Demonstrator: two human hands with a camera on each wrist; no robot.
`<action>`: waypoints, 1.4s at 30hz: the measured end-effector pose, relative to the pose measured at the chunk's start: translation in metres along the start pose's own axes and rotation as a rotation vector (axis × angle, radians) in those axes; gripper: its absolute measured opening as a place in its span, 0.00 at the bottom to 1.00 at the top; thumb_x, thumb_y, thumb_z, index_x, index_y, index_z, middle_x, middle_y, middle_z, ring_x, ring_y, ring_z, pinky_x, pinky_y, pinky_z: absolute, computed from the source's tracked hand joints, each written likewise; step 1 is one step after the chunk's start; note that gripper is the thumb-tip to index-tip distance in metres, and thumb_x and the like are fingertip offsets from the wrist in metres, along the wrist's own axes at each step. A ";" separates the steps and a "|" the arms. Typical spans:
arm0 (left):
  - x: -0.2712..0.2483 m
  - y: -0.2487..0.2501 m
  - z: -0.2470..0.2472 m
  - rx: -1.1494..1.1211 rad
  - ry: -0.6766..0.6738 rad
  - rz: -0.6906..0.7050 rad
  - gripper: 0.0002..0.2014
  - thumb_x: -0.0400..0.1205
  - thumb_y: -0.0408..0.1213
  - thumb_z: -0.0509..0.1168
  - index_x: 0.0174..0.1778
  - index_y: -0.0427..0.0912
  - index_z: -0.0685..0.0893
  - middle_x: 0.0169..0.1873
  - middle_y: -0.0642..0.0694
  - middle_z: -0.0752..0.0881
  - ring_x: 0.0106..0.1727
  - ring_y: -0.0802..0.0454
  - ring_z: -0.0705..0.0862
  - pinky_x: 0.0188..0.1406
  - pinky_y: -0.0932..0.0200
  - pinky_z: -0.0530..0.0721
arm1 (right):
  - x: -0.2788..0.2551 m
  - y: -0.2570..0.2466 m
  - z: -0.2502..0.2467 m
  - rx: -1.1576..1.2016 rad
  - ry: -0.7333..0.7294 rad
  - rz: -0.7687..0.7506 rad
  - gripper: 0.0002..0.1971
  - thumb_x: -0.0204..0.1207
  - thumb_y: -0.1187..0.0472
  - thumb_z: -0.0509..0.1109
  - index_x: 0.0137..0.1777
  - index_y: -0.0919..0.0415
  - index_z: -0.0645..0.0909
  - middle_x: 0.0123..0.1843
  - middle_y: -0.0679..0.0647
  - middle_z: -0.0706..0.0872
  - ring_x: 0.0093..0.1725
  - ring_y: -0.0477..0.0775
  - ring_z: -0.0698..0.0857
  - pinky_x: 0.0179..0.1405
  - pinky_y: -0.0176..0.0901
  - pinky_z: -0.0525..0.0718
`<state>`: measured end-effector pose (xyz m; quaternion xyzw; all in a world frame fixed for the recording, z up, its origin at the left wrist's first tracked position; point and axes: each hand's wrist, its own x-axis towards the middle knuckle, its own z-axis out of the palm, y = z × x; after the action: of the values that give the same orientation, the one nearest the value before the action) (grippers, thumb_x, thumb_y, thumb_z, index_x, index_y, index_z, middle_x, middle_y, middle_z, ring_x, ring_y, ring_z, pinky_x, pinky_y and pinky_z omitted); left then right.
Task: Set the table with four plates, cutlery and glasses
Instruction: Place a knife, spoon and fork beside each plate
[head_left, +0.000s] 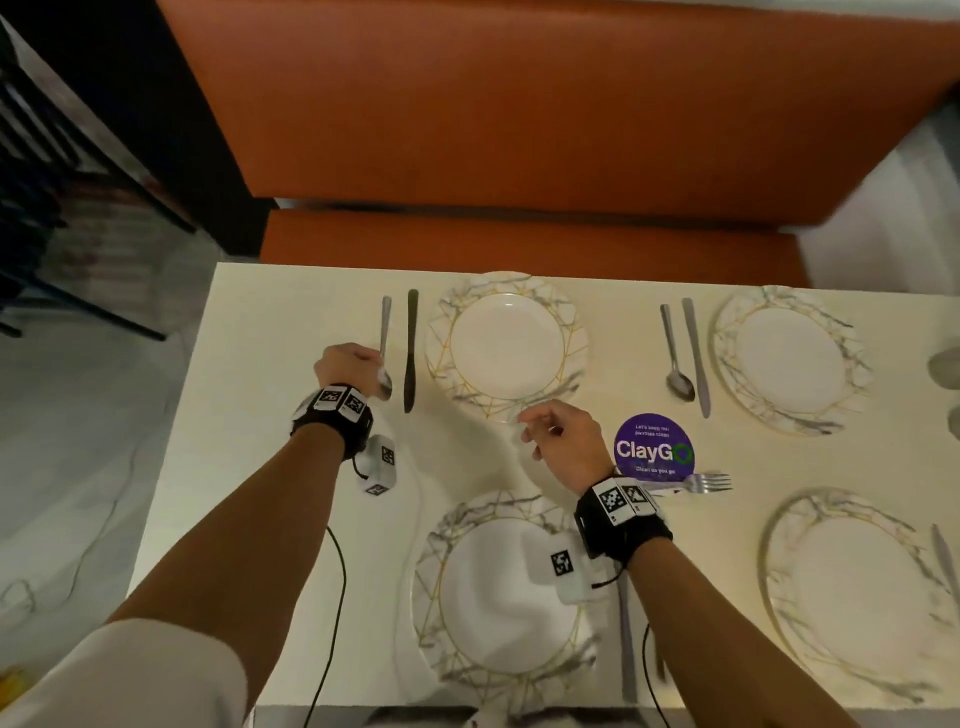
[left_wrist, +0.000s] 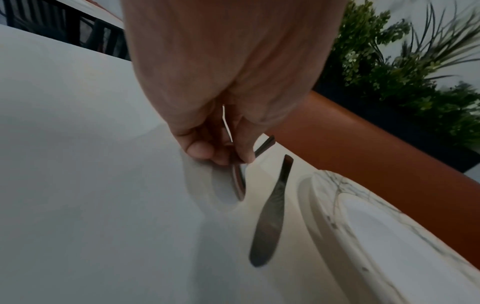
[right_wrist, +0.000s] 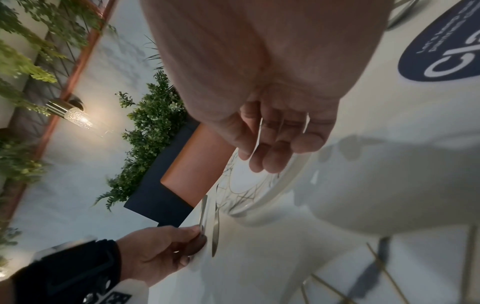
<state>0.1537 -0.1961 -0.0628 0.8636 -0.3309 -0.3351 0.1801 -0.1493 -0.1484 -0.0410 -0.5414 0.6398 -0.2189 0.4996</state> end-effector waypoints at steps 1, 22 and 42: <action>0.003 0.000 0.001 0.005 0.005 0.003 0.10 0.83 0.32 0.70 0.54 0.42 0.95 0.54 0.46 0.93 0.60 0.41 0.89 0.55 0.58 0.83 | 0.003 -0.001 0.000 -0.001 0.009 0.002 0.12 0.81 0.72 0.66 0.49 0.60 0.89 0.37 0.53 0.91 0.27 0.37 0.84 0.29 0.31 0.81; 0.017 -0.005 0.010 -0.059 0.095 0.020 0.04 0.82 0.31 0.74 0.49 0.40 0.95 0.50 0.42 0.94 0.51 0.45 0.90 0.48 0.62 0.81 | 0.006 0.006 -0.002 -0.029 0.027 0.032 0.11 0.82 0.69 0.65 0.50 0.58 0.90 0.39 0.54 0.92 0.28 0.38 0.84 0.31 0.33 0.82; -0.120 0.040 0.082 -0.061 0.176 0.485 0.05 0.81 0.37 0.71 0.50 0.45 0.89 0.41 0.47 0.83 0.48 0.41 0.84 0.49 0.49 0.84 | -0.020 0.046 -0.066 -0.064 0.089 0.006 0.10 0.83 0.69 0.65 0.53 0.58 0.87 0.41 0.51 0.92 0.33 0.43 0.86 0.30 0.34 0.81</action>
<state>0.0118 -0.1488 -0.0443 0.7790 -0.5012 -0.2152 0.3091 -0.2307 -0.1330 -0.0440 -0.5450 0.6696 -0.2207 0.4537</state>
